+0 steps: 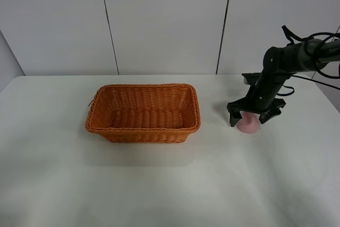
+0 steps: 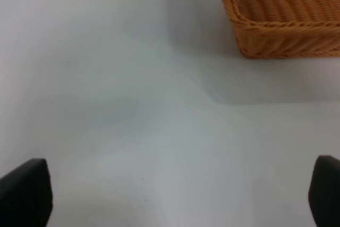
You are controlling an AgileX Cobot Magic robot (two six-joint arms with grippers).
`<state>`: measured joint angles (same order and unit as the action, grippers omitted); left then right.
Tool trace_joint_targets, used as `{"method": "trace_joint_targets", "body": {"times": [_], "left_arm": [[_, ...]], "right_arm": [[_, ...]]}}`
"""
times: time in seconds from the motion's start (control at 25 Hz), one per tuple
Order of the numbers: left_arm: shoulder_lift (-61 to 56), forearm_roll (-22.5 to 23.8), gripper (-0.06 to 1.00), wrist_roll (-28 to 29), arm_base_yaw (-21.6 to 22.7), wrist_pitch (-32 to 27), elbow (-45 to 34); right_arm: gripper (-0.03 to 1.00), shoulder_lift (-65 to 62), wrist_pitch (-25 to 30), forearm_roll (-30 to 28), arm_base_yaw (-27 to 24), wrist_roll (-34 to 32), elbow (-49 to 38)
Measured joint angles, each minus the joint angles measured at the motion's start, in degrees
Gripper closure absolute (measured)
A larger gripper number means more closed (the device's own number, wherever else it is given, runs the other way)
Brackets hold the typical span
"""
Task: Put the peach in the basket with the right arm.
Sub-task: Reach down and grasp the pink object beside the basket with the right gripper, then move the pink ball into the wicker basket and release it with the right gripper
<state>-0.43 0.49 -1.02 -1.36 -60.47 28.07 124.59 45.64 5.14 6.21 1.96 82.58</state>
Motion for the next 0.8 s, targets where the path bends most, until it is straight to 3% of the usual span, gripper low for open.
{"method": "trace_joint_targets", "body": {"times": [0.24,0.36,0.48,0.52,0.8], "left_arm": [[0.0,0.0,-0.05,0.0,0.0,0.0,0.0],[0.0,0.0,-0.05,0.0,0.0,0.0,0.0],[0.0,0.0,-0.05,0.0,0.0,0.0,0.0],[0.0,0.0,-0.05,0.0,0.0,0.0,0.0],[0.0,0.0,-0.05,0.0,0.0,0.0,0.0]], "right_arm": [[0.37,1.13,-0.59,0.27,0.0,-0.26,0.0],[0.59,1.13,-0.59,-0.27,0.0,-0.26,0.07],[0.9,1.13,0.74,-0.58,0.0,-0.31,1.31],[0.94,1.02,1.77,-0.7,0.0,-0.37,2.04],[0.97,-0.63,10.53,-1.38,0.0,-0.42,12.96]]}}
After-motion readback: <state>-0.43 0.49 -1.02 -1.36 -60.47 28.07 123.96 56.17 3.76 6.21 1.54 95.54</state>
